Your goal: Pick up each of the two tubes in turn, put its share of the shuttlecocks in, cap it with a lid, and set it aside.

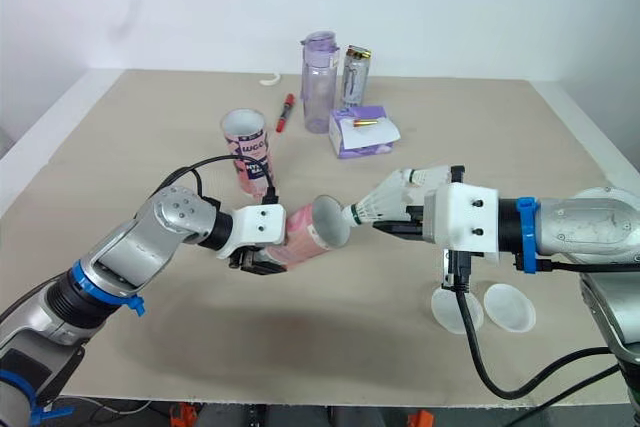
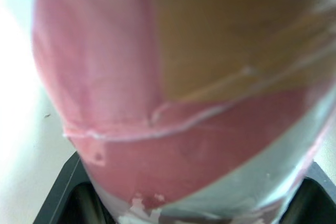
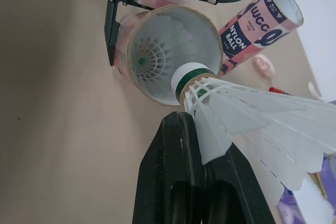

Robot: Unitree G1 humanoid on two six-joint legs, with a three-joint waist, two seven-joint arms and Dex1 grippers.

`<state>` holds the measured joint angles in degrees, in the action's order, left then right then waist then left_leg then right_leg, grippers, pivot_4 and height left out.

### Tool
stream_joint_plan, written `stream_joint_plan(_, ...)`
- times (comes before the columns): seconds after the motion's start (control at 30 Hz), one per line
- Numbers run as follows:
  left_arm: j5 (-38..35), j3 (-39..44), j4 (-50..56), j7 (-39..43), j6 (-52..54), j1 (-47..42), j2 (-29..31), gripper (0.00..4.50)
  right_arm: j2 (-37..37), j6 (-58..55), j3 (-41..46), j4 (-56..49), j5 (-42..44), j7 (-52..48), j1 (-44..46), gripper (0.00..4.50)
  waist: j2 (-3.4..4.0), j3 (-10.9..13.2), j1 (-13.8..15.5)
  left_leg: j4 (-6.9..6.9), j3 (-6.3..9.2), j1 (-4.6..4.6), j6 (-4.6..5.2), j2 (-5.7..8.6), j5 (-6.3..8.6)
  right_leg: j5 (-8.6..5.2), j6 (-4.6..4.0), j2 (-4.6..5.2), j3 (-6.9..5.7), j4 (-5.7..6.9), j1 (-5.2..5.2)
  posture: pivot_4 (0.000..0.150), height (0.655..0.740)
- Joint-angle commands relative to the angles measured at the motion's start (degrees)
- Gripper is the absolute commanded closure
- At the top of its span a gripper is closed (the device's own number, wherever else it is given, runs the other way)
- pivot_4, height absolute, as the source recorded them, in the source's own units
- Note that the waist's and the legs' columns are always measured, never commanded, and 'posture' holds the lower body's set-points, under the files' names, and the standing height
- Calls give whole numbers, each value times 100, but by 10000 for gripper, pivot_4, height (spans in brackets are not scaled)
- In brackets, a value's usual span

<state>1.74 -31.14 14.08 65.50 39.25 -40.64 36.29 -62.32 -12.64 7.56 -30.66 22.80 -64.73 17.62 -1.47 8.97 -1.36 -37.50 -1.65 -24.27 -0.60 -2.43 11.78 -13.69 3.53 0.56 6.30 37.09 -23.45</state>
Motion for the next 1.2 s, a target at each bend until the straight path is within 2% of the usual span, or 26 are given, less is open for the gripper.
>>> stream_joint_plan(0.03, 101, -101, -89, -101, 182, 85, -11, 17000, 181, 548, -703, 316, -614, -135, 717, 44001, -2, 1, 1, 0, 2, 0, 0, -1, 0, 0, 0, -1, -2, 0, 1, 1500, 7400)
stream_joint_plan(0.23, 115, -96, -53, -158, 253, 113, -39, 17000, 498, 455, -1393, 347, -854, -289, 1465, 44001, 1, 1, 10, -2, 1, 5, 1, -6, -1, 6, -8, -4, -6, 3, 0, 1500, 7400)
stream_joint_plan(0.4, 122, -91, -43, -166, 268, 116, -39, 17000, 537, 146, -1364, 238, -613, -425, 1694, 24458, 1, 1, 15, -2, -1, -1, 0, -2, -1, 1, -5, 0, -3, 2, 0, 1500, 7400)
stream_joint_plan(0.5, 128, -93, -54, -170, 265, 112, -35, 17000, 578, -352, -1074, 64, -23, -373, 1701, 11004, 1, 1, 15, -2, 0, 0, 1, -3, -1, 3, -6, 0, -3, 3, 0, 1500, 7400)
stream_joint_plan(0.53, 130, -98, -60, -169, 259, 110, -37, 17000, 627, -850, -822, 1, 473, -203, 1692, 3864, 1, 1, 15, -2, 2, 0, 1, -3, -1, 3, -7, 0, -4, 3, 1, 1500, 7400)
stream_joint_plan(0.6, 131, -103, -67, -167, 250, 108, -38, 17000, 676, -1449, -536, -75, 1029, 8, 1689, 706, 1, 1, 15, -2, 2, 1, 1, -6, -1, 3, -7, -1, -4, 3, 3, 1500, 7400)
stream_joint_plan(0.73, 134, -137, -112, -148, 209, 63, -68, 17000, 546, -2503, 151, 405, 1824, 307, 1634, 706, 0, 1, 16, -4, 4, 1, 1, -5, -1, 6, -8, 1, -5, 4, 6, 1500, 7400)
stream_joint_plan(0.8, 134, -148, -129, -144, 195, 45, -80, 17000, 564, -2543, 251, 544, 1847, 345, 1553, 706, 1, 0, 15, -6, 2, 1, 3, -1, -2, 7, -7, 9, -5, 3, 7, 1500, 7400)
stream_joint_plan(0.83, 137, -158, -146, -135, 175, 29, -85, 17000, 543, -2481, 199, 592, 1755, 285, 1505, 2958, 1, 0, 15, -6, 0, 3, 3, 0, -2, 7, -7, 10, -5, 3, 7, 1500, 7400)
stream_joint_plan(0.93, 141, -172, -191, -114, 137, -9, -99, 17000, 495, -2382, -89, 606, 1504, 161, 1471, 11968, 6, -1, 16, -6, 0, 4, 3, 2, -2, 7, -6, 10, -7, 4, 6, 1500, 7400)
stream_joint_plan(1.03, 148, -176, -224, -98, 123, -43, -120, 17000, 596, -2262, -865, 465, 1055, 51, 1701, 26484, 8, -2, 12, -6, 0, 4, 3, 2, -2, 7, -5, 10, -8, 4, 5, 1500, 7400)
stream_joint_plan(1.13, 163, -180, -263, -82, 112, -70, -145, 17000, 736, -2159, -1287, 512, 770, 12, 1900, 41720, 8, -2, 18, -6, 1, 3, 3, 4, -2, 7, -5, 10, -8, 4, 2, 1500, 7400)
stream_joint_plan(1.2, 173, -182, -289, -77, 101, -85, -158, 17000, 822, -2085, -1582, 585, 541, -44, 2030, 43451, 8, -2, 20, -6, 2, -1, 3, 9, -2, 6, -2, 14, -8, 3, 3, 1500, 7400)
